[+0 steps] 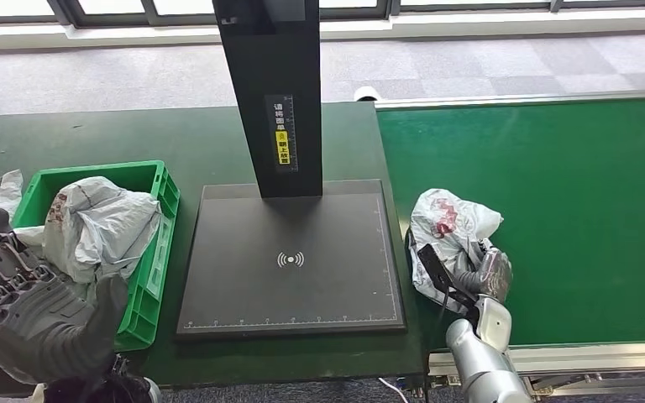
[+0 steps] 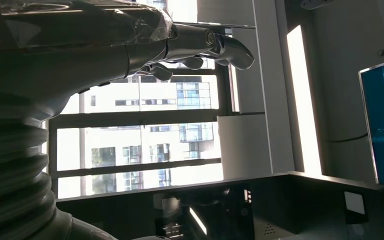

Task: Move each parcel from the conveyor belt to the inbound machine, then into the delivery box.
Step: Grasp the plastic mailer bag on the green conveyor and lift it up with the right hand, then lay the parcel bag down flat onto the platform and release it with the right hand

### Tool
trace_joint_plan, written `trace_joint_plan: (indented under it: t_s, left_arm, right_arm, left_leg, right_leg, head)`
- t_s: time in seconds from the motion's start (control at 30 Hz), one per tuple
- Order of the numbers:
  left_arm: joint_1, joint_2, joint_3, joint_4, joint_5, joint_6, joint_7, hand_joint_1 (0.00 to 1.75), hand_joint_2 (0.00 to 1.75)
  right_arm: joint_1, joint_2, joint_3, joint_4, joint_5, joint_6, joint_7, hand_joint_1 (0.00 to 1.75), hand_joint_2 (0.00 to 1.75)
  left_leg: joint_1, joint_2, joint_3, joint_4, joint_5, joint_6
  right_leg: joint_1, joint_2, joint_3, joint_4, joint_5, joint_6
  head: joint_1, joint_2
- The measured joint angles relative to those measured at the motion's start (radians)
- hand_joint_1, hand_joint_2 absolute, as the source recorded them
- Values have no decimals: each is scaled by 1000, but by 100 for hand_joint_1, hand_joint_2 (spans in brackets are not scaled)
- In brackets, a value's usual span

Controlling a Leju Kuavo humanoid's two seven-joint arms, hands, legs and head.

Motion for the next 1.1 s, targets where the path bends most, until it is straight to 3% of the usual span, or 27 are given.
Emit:
trace_joint_plan:
  t_s: [0.1, 0.2, 0.47, 0.6, 0.9, 1.1]
  left_arm:
    - [3, 2, 0, 0, -2, 0, 0, 0, 175]
    - [5, 3, 0, 0, -3, 0, 0, 0, 175]
    - [6, 6, 0, 0, -3, 0, 0, 0, 175]
    - [7, 6, 0, 0, -5, 0, 0, 0, 175]
    - [7, 7, 0, 0, -18, 0, 0, 0, 175]
    - [3, 9, -2, 4, -11, 0, 0, 0, 175]
  right_arm:
    - [45, 45, 25, -167, -50, -5, -79, 175, 175]
    - [71, 72, 40, -270, -59, -5, -87, 175, 175]
    - [103, 101, 47, -383, -69, -4, -95, 175, 175]
    - [152, 127, 70, -498, -143, -4, -189, 175, 175]
    - [321, 165, 285, -1017, -253, -5, -293, 175, 175]
    - [359, 165, 405, -1123, -264, -4, -352, 175, 175]
  left_leg:
    - [0, 1, -1, 0, 0, 0]
    - [0, 0, -1, 0, 0, 0]
    - [0, 0, -1, 0, 0, 0]
    - [0, -1, -2, 0, 0, 0]
    - [0, 1, -3, 0, -1, -1]
    - [0, 3, -3, 0, -1, -1]
  right_leg:
    - [0, 0, -1, 0, 0, 0]
    - [0, 0, -1, 0, 0, 0]
    - [0, 0, -1, 0, 0, 0]
    - [0, 0, -2, 0, 0, 0]
    - [0, 1, -4, 0, -1, -1]
    - [0, 2, -4, 0, -1, -1]
  head:
    - [0, 0]
    - [0, 0]
    - [0, 0]
    - [0, 0]
    - [0, 0]
    - [0, 0]
